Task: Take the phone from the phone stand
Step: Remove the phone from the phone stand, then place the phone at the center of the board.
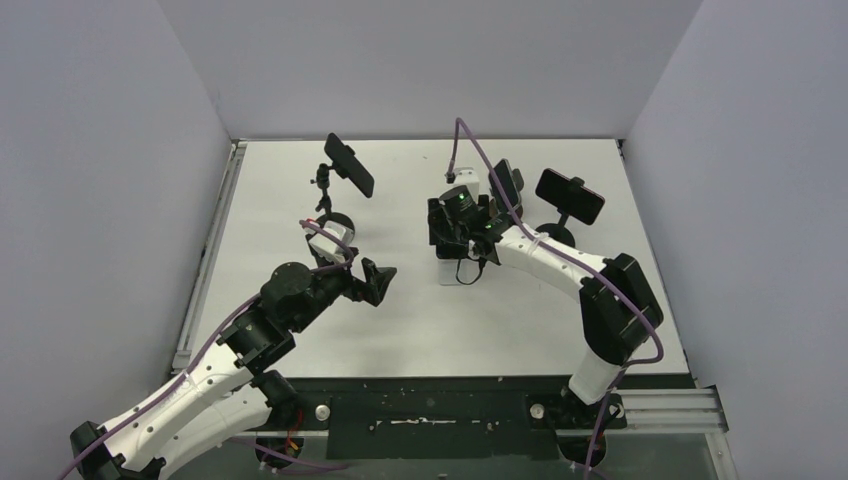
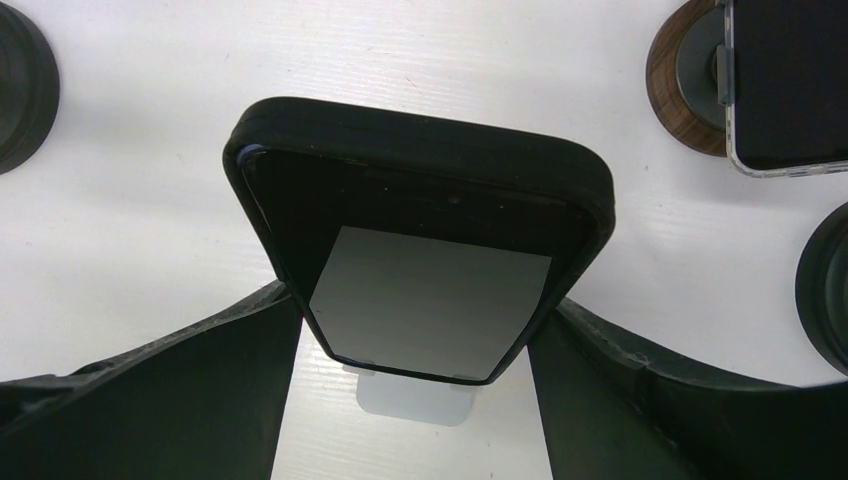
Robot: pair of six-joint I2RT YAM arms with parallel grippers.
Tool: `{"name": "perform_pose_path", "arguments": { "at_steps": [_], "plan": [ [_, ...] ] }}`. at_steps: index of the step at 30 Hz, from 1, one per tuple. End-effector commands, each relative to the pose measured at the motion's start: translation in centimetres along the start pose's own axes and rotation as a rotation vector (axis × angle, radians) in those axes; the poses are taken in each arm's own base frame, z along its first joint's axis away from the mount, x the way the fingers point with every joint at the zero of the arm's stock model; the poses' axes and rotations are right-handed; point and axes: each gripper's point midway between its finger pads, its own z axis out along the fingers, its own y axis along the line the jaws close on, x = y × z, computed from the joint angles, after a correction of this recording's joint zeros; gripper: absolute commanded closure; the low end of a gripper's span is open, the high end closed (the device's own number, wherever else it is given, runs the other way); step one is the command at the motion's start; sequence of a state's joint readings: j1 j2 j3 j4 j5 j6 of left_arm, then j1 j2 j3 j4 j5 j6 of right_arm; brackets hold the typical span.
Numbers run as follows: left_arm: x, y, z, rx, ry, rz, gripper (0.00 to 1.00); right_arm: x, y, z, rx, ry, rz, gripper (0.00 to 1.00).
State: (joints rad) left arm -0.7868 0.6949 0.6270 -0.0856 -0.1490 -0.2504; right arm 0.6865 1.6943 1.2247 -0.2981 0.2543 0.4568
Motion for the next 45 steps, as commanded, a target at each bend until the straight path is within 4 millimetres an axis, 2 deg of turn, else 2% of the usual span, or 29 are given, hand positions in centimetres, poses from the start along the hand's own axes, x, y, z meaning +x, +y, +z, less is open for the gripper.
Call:
{"name": "perform_pose_path", "arguments": {
  "at_steps": [1,10,16,22,30,32,38,41,45],
  "plan": [
    [-1.4,-0.5,-0.1,0.025,-0.051,0.010,0.03,-3.8,-0.2,-2.3,-0.004,-0.120,0.042,0.33],
    [-1.4,-0.6,-0.2,0.027,-0.054,0.009,0.03,-5.5,-0.1,-4.3,-0.024,-0.171,0.062,0.33],
    [-1.4,-0.5,-0.2,0.023,-0.055,0.007,0.03,-6.6,0.9,-6.4,-0.072,-0.200,0.075,0.33],
    [-1.4,-0.6,-0.1,0.030,-0.064,0.001,0.03,-7.0,1.9,-10.2,-0.157,-0.223,0.088,0.34],
    [-2.2,0.2,-0.7,-0.031,-0.115,-0.107,0.03,-5.0,4.3,-16.1,-0.316,-0.235,0.088,0.32],
    [-3.1,-0.8,-1.1,0.028,-0.157,-0.153,0.03,-4.8,4.5,-17.4,-0.358,-0.245,0.113,0.32],
    [-2.2,-6.3,-1.6,0.325,-0.092,-0.274,0.03,-4.1,5.6,-19.5,-0.472,-0.264,0.193,0.32],
    [-1.4,-7.6,-1.3,0.381,-0.044,-0.307,0.03,-4.0,6.3,-19.8,-0.519,-0.261,0.222,0.32],
    [-0.9,-8.4,-1.1,0.389,-0.018,-0.270,0.03,-3.7,7.1,-19.6,-0.553,-0.248,0.257,0.32]
  ]
}}
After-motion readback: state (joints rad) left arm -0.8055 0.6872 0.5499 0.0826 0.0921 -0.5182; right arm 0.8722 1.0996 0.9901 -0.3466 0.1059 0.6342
